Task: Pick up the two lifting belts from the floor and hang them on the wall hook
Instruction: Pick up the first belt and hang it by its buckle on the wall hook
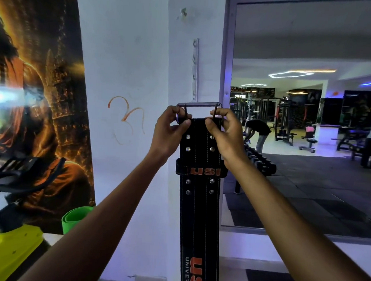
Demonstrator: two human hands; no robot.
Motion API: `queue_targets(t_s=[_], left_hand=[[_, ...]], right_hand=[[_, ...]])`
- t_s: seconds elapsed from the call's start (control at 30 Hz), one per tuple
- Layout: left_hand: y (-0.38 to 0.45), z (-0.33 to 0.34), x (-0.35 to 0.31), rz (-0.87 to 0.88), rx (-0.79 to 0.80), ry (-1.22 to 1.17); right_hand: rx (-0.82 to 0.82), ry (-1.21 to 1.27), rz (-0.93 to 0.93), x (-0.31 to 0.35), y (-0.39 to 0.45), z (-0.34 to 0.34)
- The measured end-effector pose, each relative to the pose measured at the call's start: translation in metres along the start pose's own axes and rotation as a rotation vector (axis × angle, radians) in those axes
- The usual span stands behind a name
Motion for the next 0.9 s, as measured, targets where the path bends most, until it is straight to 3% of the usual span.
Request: queue_targets(t_s=[0.2, 0.57, 0.9], left_hand=[[0.071, 0.006, 0.081, -0.011, -0.091, -0.054], [0.172, 0.037, 0.203, -0.208, -0.164, -0.188], [0.251, 0.072, 0.257, -0.147, -0.205, -0.166]], right_hand=[[-0.089, -0.027, -0.028, -0.058, 0.061, 0.035], [-0.145, -0.172, -0.155, -0.145, 0.159, 0.088], [-0.200, -0.140, -0.173, -0.204, 0.243, 0.117]])
Point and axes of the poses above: each hand's wrist, its own y-axis towards the middle knuckle, its own z-axis out of the palm, x = y × z, the point moved 9 cm from there along y, towards the middle knuckle, and after that the axes turned 12 degrees about -x, right-handed, at the moved point
